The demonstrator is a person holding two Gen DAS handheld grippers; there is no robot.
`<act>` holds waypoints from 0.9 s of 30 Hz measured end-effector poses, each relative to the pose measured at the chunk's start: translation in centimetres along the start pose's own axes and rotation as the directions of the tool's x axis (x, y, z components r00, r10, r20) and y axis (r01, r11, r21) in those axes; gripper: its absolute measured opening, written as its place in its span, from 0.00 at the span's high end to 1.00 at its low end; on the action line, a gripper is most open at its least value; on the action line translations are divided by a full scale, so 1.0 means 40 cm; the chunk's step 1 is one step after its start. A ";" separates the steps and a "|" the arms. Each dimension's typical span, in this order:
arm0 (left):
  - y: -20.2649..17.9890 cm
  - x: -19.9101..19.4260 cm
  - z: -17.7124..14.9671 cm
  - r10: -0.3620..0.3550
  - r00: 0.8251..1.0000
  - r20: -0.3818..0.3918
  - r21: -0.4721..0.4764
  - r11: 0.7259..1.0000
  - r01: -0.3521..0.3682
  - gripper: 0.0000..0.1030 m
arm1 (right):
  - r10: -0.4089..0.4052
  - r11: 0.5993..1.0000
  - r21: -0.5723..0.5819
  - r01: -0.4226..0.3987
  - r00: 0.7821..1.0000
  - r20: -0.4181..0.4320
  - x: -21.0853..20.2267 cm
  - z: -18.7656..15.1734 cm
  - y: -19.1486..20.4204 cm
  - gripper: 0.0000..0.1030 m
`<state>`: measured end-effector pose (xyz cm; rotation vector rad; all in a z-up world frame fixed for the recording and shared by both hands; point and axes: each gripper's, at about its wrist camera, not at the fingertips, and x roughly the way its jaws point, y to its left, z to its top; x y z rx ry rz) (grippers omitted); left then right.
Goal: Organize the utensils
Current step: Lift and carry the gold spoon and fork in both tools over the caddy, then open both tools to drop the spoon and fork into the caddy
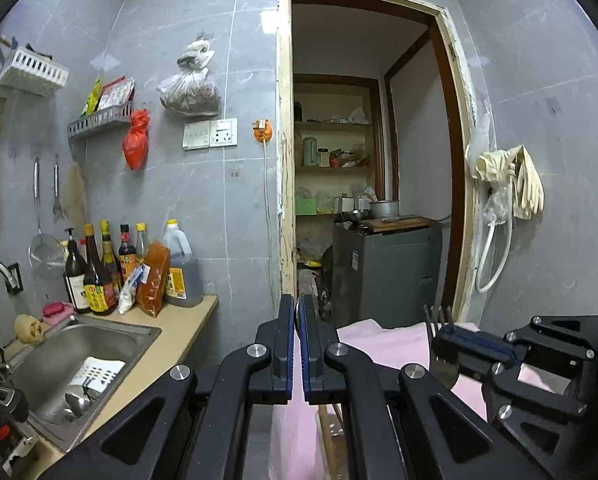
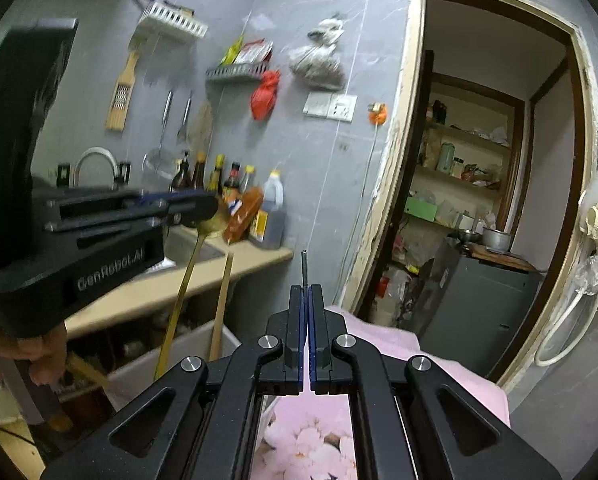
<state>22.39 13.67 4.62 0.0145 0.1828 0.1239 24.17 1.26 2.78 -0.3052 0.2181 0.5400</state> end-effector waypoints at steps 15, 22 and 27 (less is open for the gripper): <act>-0.011 -0.040 -0.074 0.004 1.000 0.025 0.017 1.000 -0.005 0.97 | 0.017 0.997 0.073 -0.012 0.998 -0.061 0.028 -0.055 -0.010 0.98; 0.007 -0.023 -0.089 -0.018 1.000 -0.020 -0.015 1.000 0.018 0.96 | 0.035 0.996 0.084 -0.028 0.997 -0.073 0.037 -0.073 -0.007 0.98; 0.027 -0.018 -0.097 -0.107 0.989 -0.100 -0.074 0.992 0.100 0.95 | 0.071 0.992 0.109 -0.061 0.994 -0.087 0.037 -0.084 -0.014 0.96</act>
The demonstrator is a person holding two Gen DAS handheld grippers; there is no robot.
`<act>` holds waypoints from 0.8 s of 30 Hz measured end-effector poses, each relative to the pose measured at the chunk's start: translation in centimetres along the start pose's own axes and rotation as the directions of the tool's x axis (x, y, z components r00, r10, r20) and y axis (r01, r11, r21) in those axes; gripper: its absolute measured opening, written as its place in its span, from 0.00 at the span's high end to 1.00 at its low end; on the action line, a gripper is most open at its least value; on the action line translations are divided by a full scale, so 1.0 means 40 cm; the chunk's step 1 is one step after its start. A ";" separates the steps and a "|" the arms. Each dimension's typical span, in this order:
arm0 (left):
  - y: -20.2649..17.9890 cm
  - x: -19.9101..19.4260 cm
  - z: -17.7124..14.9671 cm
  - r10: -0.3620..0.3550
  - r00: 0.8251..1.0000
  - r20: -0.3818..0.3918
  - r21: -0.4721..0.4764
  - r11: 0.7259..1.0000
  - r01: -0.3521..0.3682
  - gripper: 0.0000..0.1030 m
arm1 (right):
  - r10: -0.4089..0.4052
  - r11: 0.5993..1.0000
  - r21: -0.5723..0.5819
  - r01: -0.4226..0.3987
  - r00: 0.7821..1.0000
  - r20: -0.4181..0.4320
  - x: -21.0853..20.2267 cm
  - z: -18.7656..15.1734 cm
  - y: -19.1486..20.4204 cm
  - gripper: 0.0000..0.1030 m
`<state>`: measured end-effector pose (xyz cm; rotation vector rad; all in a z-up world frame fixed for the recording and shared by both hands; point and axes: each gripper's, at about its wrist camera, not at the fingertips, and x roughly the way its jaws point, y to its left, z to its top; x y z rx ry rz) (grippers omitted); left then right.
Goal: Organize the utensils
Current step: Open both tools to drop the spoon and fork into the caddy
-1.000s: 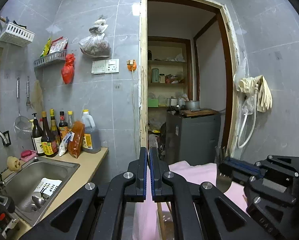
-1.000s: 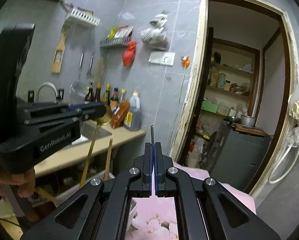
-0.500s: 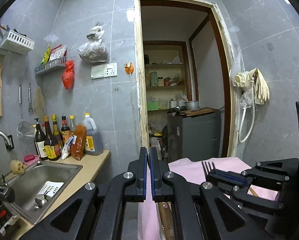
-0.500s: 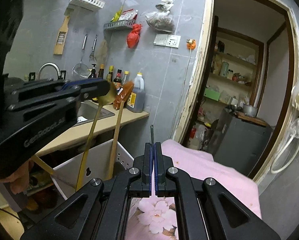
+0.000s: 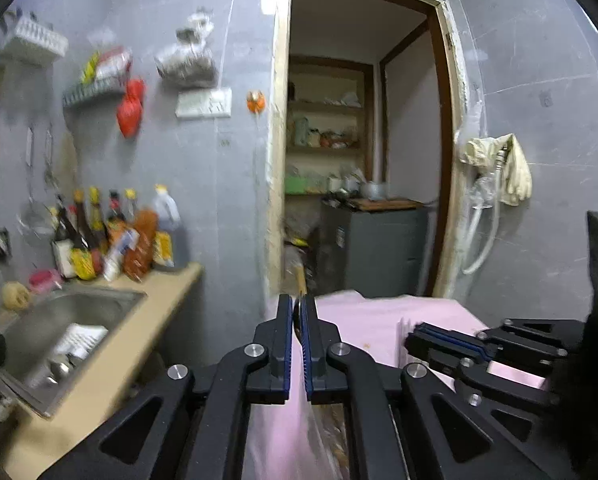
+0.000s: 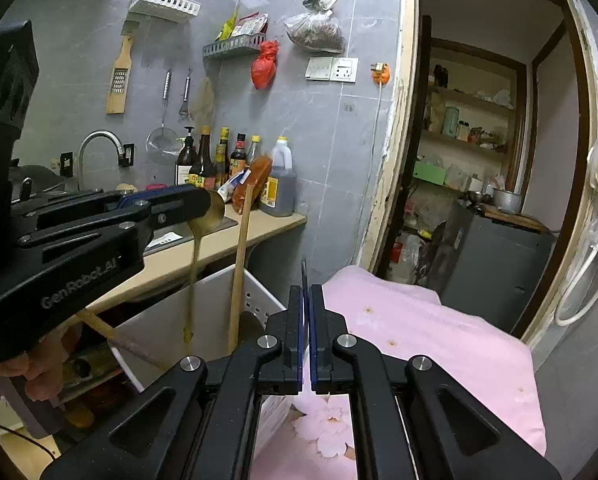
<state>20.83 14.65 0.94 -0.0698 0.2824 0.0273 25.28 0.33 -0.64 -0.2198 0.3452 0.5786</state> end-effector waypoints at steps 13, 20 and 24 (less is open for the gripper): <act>0.013 -0.041 0.026 -0.016 1.000 -0.009 -0.096 0.995 0.015 0.62 | -0.056 0.993 0.112 0.048 0.996 0.070 -0.102 0.021 -0.089 0.52; -0.061 -0.057 0.048 0.003 1.000 0.004 -0.056 0.998 -0.002 0.22 | -0.184 0.964 0.214 0.159 0.978 0.100 -0.182 0.014 -0.197 0.18; -0.123 -0.055 0.054 0.014 1.000 0.012 -0.019 1.000 -0.014 0.07 | -0.249 0.950 0.223 0.220 0.962 0.109 -0.228 -0.005 -0.257 0.07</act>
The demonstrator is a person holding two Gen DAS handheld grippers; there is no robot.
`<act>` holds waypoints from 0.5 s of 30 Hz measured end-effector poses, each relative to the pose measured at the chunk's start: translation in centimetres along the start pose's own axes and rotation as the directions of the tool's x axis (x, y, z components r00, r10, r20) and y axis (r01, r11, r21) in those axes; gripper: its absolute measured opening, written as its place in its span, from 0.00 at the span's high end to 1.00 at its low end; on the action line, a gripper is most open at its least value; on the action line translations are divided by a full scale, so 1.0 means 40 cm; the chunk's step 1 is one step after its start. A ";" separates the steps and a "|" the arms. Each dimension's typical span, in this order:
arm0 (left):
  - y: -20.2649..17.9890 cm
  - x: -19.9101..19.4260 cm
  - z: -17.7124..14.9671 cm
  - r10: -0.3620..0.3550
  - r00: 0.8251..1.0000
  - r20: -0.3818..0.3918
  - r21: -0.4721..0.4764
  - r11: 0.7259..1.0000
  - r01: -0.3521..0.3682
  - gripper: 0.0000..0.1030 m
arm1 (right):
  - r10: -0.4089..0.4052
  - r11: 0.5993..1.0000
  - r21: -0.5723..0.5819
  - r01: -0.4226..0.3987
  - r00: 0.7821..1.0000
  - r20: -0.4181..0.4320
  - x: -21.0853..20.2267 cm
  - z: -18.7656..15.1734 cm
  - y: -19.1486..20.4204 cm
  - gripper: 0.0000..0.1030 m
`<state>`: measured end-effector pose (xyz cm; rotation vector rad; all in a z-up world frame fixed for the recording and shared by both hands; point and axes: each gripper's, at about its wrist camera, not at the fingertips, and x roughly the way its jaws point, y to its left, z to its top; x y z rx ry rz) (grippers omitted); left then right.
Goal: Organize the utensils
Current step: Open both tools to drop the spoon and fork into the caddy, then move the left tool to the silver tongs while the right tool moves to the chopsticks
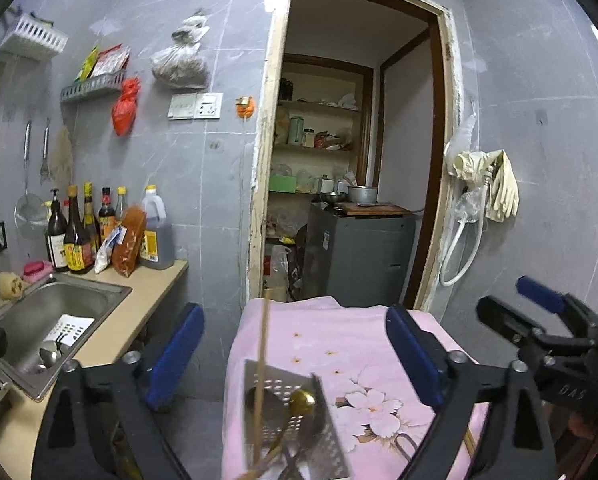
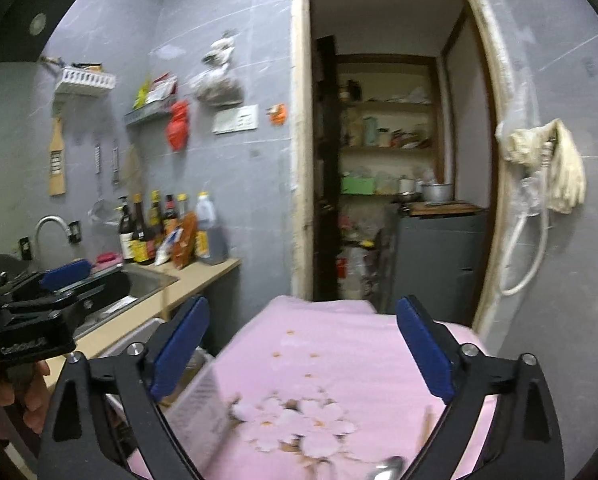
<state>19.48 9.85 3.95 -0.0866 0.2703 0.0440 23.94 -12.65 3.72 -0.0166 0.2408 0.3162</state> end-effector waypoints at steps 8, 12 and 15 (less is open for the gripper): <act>-0.124 0.017 -0.014 0.010 1.000 0.008 0.043 0.999 -0.010 0.01 | -0.085 0.996 -0.026 0.085 0.996 -0.004 -0.044 -0.012 -0.138 0.01; -0.191 0.029 -0.028 -0.003 1.000 -0.002 0.066 0.998 0.004 0.01 | -0.110 0.994 -0.030 0.109 0.994 -0.027 -0.053 -0.027 -0.210 0.01; -0.246 0.041 -0.041 -0.010 1.000 -0.010 0.091 0.996 0.011 0.01 | -0.118 0.993 -0.028 0.117 0.992 -0.052 -0.050 -0.044 -0.271 0.01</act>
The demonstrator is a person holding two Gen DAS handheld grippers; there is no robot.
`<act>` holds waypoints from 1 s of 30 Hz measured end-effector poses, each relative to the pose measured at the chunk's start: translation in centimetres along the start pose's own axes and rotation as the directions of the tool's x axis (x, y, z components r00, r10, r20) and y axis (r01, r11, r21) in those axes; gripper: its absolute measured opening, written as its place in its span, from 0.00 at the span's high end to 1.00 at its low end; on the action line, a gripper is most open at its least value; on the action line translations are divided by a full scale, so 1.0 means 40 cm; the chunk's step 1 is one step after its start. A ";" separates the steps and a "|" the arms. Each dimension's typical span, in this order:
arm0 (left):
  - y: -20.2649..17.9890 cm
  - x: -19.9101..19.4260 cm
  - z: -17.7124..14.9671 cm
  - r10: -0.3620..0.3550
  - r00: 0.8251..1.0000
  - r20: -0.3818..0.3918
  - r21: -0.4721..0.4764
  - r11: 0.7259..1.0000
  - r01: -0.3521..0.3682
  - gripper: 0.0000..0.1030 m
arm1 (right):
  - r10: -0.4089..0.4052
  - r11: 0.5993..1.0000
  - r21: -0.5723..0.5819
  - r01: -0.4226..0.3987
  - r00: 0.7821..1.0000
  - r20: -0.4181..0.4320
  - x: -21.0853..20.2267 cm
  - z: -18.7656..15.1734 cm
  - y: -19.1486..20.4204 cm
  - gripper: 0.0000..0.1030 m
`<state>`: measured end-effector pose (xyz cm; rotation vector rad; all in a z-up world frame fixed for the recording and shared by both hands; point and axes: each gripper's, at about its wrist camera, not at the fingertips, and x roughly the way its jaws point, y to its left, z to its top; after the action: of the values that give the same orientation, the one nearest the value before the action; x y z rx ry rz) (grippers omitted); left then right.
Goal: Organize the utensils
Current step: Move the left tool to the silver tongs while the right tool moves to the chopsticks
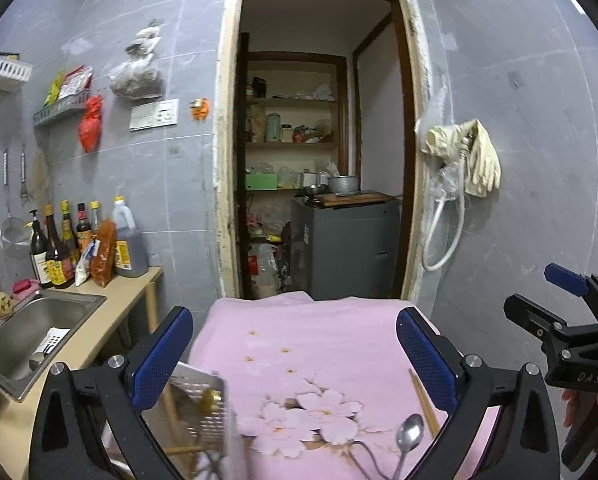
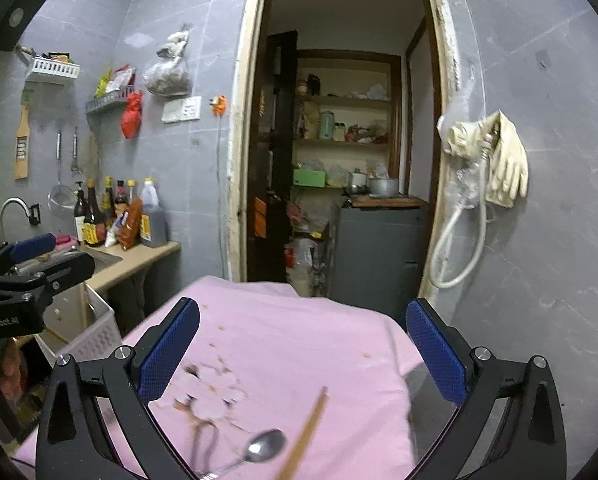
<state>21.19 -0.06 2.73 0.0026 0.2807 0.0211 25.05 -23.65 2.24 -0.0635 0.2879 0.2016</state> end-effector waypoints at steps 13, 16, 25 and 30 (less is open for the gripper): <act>-0.157 0.081 -0.092 0.004 0.995 -0.104 0.030 1.000 -0.001 0.01 | -0.005 1.000 -0.004 0.005 0.994 -0.112 0.098 -0.106 -0.174 0.01; -0.169 0.108 -0.120 0.015 0.989 -0.146 0.026 1.000 -0.011 0.01 | 0.001 1.000 -0.001 -0.001 0.989 -0.147 0.129 -0.138 -0.192 0.01; -0.167 0.160 -0.237 0.027 0.954 -0.300 -0.019 0.999 -0.034 0.01 | 0.064 0.998 0.036 -0.056 0.964 -0.260 0.214 -0.245 -0.197 0.01; -0.158 0.185 -0.283 0.023 0.934 -0.356 -0.040 0.998 -0.040 0.03 | 0.098 0.995 0.045 -0.088 0.942 -0.320 0.252 -0.307 -0.178 0.01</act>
<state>25.28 -6.22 -10.22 -0.0438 0.6435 0.0601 32.61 -29.83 -12.16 -0.0524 0.6211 0.2810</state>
